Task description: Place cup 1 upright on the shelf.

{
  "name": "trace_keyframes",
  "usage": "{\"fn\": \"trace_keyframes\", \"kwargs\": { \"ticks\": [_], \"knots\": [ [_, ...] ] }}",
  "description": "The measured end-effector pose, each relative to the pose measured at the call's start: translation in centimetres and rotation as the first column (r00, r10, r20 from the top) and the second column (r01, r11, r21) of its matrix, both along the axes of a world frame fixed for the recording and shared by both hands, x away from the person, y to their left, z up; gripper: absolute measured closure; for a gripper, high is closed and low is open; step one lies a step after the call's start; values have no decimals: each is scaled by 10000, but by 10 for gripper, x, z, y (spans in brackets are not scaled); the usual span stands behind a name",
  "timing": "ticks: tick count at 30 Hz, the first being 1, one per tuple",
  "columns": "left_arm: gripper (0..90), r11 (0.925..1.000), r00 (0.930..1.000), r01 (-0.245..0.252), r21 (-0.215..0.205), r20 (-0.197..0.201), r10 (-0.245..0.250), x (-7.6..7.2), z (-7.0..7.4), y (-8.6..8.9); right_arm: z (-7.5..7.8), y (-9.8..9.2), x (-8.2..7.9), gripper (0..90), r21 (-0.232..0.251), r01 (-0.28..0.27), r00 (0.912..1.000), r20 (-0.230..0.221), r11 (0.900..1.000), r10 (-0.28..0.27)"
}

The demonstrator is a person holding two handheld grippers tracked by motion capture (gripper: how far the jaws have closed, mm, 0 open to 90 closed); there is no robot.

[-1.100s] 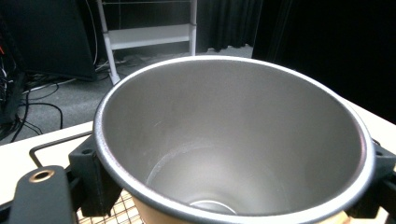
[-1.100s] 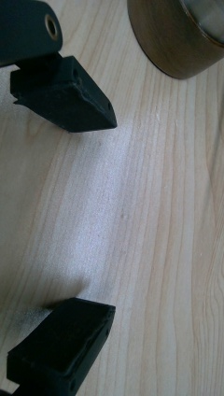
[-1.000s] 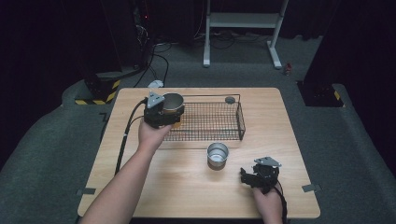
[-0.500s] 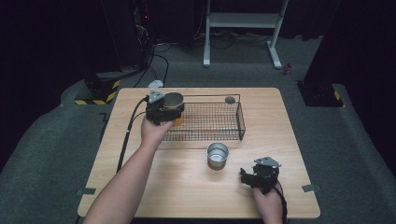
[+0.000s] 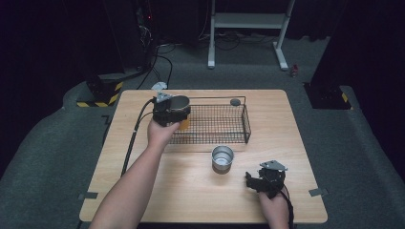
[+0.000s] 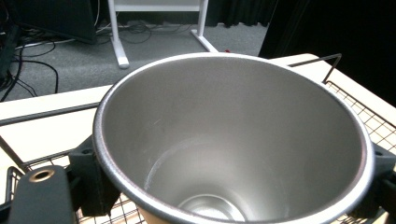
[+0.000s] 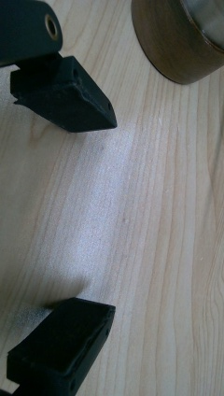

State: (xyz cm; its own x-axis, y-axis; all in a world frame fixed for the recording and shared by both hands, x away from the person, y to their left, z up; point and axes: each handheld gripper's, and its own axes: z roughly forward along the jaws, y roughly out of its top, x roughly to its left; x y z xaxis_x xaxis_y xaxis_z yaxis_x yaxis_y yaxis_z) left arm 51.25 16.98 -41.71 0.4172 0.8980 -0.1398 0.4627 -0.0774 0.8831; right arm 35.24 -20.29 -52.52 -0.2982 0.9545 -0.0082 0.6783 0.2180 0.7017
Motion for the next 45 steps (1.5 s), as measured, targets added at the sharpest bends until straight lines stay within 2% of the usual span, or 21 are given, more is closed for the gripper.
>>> {"fn": "trace_keyframes", "kwargs": {
  "ticks": [2,5,10,15,23,29,34,41,45],
  "knots": [
    [139,9999,9999,122,67,109,-122,0,-2,-1,0,0,0,101,0,1,10000,0,10000,-1],
    [139,9997,9999,115,229,20,-116,2,-4,-4,0,0,0,101,-34,-102,9999,41,9999,102],
    [139,9997,9997,78,252,-239,-72,5,-10,-5,0,0,-1,101,-29,-108,9999,19,9999,108],
    [139,9987,9987,-41,514,-497,67,8,-17,-7,0,0,-1,101,0,-158,9999,-7,9999,158],
    [139,9940,9984,-187,1075,-515,244,9,-29,-11,0,1,-1,101,2,-194,9998,-10,9998,194],
    [139,9932,9962,-199,1145,-818,293,10,-36,-11,0,1,-1,101,1,-196,9998,-7,9998,196],
    [139,9899,9960,-174,1405,-843,295,11,-39,-12,0,0,-2,101,-31,-242,9997,16,9997,242],
    [139,9920,9946,-229,1243,-980,352,12,-42,-14,0,0,-2,101,-29,-248,9997,14,9997,248],
    [139,9909,9936,-202,1331,-1072,346,12,-44,-14,0,0,-2,101,-28,-249,9997,14,9997,249]
  ]
}}
